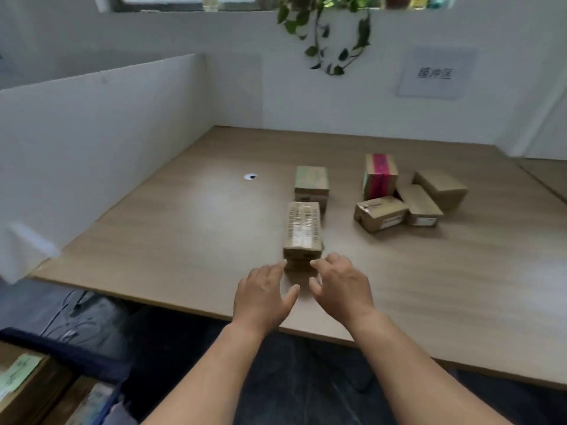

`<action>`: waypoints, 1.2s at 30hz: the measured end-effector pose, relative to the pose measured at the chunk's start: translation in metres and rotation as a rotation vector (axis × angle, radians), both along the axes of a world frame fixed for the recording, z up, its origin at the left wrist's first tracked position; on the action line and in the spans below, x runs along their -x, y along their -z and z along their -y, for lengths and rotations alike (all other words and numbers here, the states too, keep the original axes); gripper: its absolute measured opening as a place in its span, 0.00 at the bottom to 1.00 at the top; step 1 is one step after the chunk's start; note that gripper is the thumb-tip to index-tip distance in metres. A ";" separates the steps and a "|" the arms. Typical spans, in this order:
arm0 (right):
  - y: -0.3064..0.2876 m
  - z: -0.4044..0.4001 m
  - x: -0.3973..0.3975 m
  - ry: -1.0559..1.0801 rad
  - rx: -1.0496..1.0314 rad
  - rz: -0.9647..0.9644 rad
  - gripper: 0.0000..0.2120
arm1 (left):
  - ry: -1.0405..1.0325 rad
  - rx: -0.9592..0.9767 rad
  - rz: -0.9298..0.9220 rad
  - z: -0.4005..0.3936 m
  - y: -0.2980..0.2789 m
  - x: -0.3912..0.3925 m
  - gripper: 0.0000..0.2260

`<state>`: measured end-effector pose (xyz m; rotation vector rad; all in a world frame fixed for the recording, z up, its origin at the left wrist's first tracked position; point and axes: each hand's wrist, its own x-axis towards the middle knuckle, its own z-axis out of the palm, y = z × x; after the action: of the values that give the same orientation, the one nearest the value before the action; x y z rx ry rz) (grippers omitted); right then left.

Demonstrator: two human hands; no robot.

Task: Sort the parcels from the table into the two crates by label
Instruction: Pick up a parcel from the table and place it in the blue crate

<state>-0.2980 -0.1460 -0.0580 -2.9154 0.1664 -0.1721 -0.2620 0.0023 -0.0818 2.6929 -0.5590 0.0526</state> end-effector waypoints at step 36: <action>-0.005 0.325 -0.162 0.321 -0.041 -0.023 0.19 | 0.232 0.016 -0.039 0.323 -0.024 -0.220 0.30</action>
<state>-0.1356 -0.4707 -0.0535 -2.8320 0.6335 -0.1836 -0.0416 -0.3204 -0.0580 2.5887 -0.8493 -0.0585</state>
